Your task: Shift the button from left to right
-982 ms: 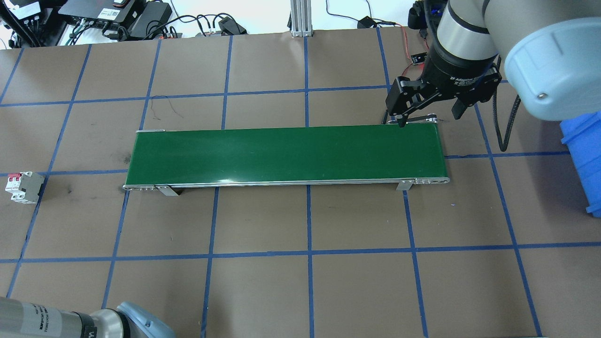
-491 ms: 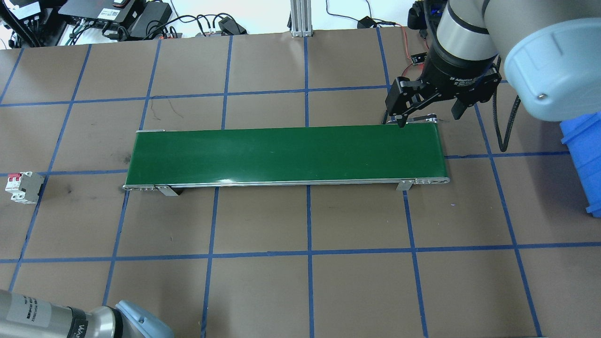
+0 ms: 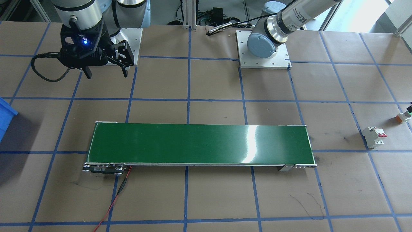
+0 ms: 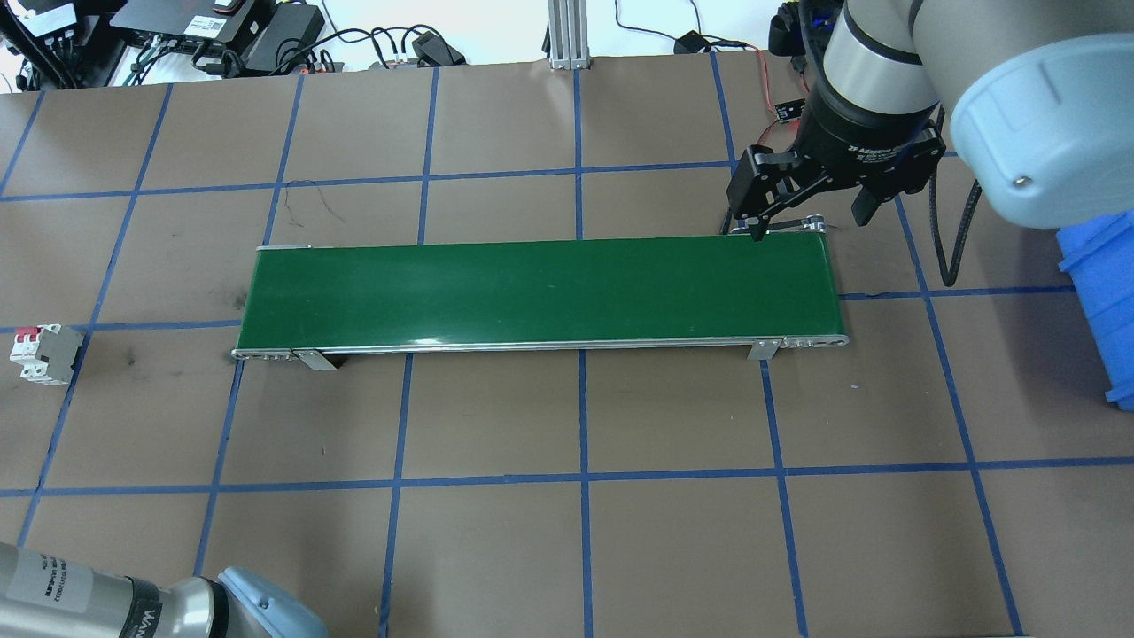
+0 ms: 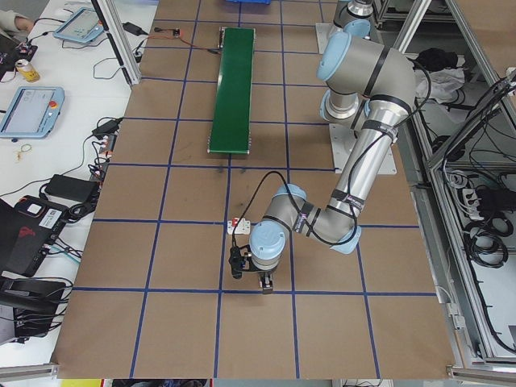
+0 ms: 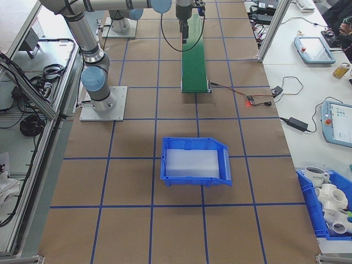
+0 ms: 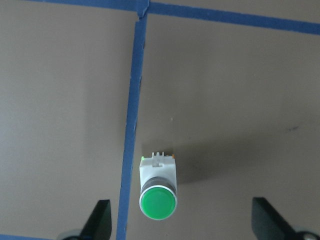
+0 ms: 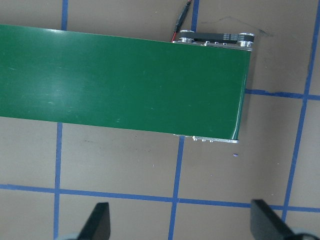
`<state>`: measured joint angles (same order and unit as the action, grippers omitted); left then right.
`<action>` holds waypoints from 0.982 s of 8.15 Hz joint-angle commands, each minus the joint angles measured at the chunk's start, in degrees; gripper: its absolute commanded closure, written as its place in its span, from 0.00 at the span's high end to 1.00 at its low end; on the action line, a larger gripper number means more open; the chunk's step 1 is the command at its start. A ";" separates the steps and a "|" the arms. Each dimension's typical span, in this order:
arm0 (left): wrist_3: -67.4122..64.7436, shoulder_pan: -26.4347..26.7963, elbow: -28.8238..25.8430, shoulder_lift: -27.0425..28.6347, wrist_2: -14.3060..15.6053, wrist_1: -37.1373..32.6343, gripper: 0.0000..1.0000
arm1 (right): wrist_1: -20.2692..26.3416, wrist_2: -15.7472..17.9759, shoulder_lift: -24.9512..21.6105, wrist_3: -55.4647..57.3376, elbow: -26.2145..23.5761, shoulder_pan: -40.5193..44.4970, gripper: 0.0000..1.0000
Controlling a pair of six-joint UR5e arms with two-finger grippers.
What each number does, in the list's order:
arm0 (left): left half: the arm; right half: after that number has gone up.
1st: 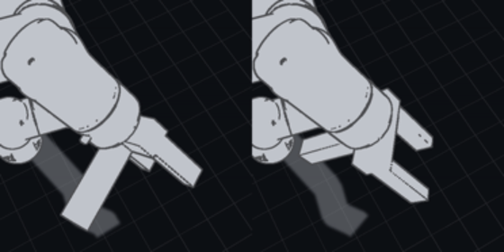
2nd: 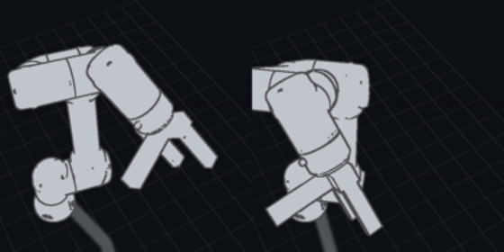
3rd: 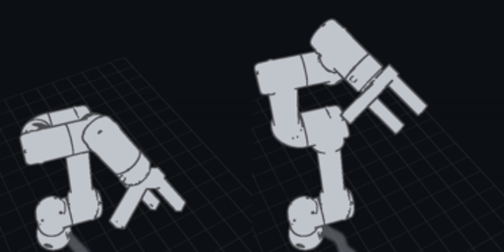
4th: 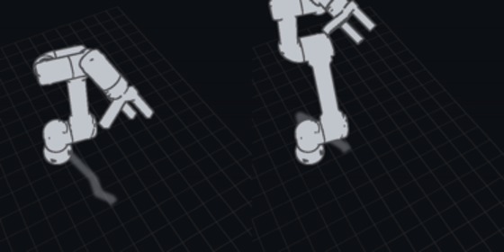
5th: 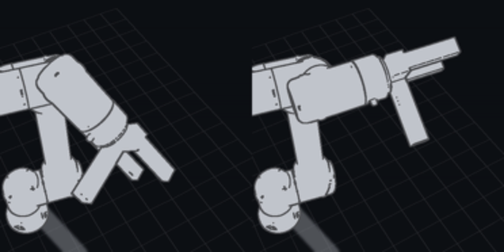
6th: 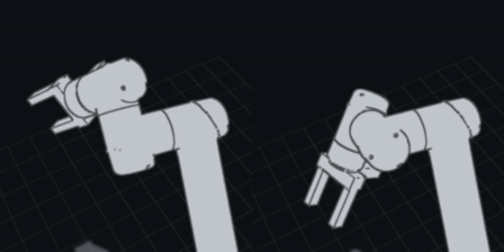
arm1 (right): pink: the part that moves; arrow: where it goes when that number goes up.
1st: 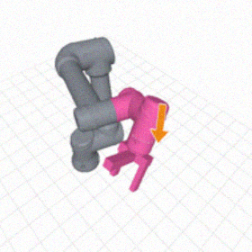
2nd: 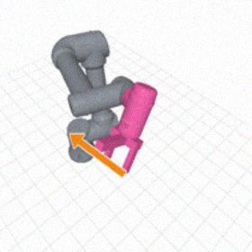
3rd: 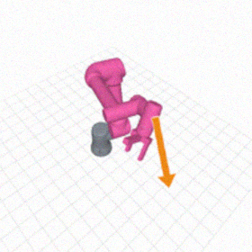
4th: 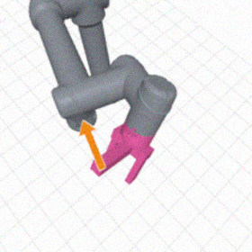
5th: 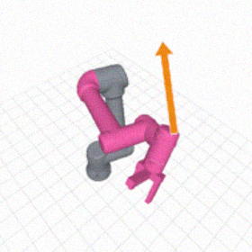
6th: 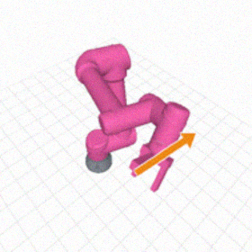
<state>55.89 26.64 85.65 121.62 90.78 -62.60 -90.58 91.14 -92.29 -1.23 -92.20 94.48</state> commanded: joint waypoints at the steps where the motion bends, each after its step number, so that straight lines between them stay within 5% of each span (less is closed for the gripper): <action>1: 0.45 -0.01 -0.05 3.52 0.18 0.64 1.00 | -0.04 0.00 0.01 0.00 0.00 0.00 1.00; 5: -0.26 -0.01 -0.05 4.41 -0.25 1.07 1.00 | 0.05 0.00 0.01 0.00 0.00 0.00 1.00; 7: 0.44 -0.01 0.04 5.37 0.01 5.54 0.70 | 0.05 0.00 0.01 0.00 0.00 0.00 1.00; 8: 0.36 -0.01 -0.05 5.38 0.01 5.56 0.68 | -0.03 0.00 0.01 0.00 -0.09 0.00 1.00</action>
<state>56.07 26.63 85.67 126.63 90.74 -58.59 -90.57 91.14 -92.30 -1.23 -92.20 94.48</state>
